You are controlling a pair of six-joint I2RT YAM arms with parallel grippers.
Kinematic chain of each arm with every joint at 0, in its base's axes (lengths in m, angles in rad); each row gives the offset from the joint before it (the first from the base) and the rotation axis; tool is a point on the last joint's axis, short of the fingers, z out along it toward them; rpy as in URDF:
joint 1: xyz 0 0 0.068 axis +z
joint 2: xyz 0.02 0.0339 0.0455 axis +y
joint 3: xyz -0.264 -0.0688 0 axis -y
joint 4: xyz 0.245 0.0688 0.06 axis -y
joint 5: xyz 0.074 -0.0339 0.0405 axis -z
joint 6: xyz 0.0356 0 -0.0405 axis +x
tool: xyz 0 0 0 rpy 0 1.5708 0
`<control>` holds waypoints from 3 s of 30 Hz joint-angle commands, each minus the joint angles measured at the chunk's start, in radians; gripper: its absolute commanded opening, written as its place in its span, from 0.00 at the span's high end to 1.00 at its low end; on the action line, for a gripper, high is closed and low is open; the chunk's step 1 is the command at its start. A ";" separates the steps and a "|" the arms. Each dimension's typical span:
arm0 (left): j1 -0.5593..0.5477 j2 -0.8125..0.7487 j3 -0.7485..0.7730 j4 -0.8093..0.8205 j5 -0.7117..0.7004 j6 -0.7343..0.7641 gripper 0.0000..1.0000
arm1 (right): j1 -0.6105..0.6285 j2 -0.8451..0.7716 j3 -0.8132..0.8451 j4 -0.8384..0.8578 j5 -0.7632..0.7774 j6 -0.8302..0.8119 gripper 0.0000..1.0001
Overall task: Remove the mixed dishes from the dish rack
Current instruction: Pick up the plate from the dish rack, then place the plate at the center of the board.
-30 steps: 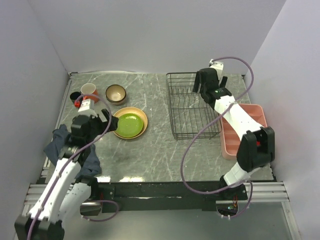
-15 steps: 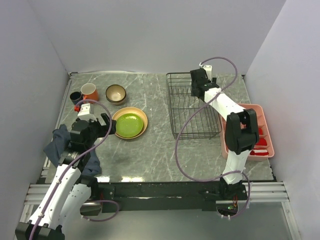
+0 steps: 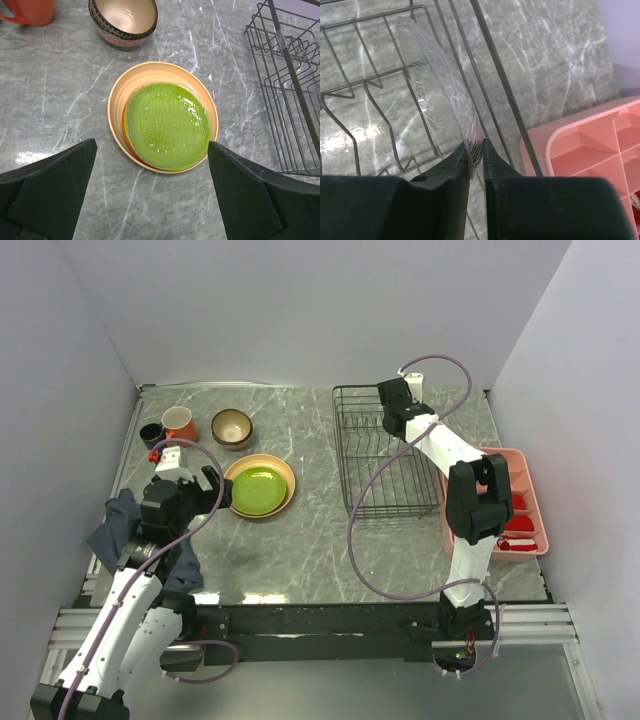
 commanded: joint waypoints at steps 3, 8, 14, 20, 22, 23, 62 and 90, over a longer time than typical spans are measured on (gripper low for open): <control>0.003 -0.007 0.004 0.053 0.011 0.021 0.00 | 0.024 -0.041 0.035 -0.008 0.119 0.003 0.89; 0.003 -0.009 0.003 0.053 0.011 0.020 0.01 | 0.047 -0.051 0.044 -0.003 0.201 -0.015 0.97; 0.003 -0.004 0.006 0.050 0.008 0.018 0.01 | 0.072 -0.069 0.070 -0.005 0.254 -0.049 0.99; 0.003 0.001 0.004 0.053 0.013 0.018 0.00 | 0.096 -0.106 0.093 -0.006 0.281 -0.072 0.99; 0.002 0.004 0.004 0.053 0.016 0.018 0.01 | 0.103 -0.126 0.095 -0.006 0.289 -0.078 0.99; 0.001 0.004 0.004 0.053 0.014 0.018 0.01 | 0.106 -0.132 0.095 -0.006 0.293 -0.088 0.99; -0.282 0.393 0.245 0.275 0.178 -0.248 0.01 | 0.115 -0.830 -0.615 0.400 -0.837 0.354 0.99; -0.393 0.522 0.262 0.376 0.109 -0.371 0.73 | 0.126 -0.828 -0.760 0.534 -1.001 0.437 0.97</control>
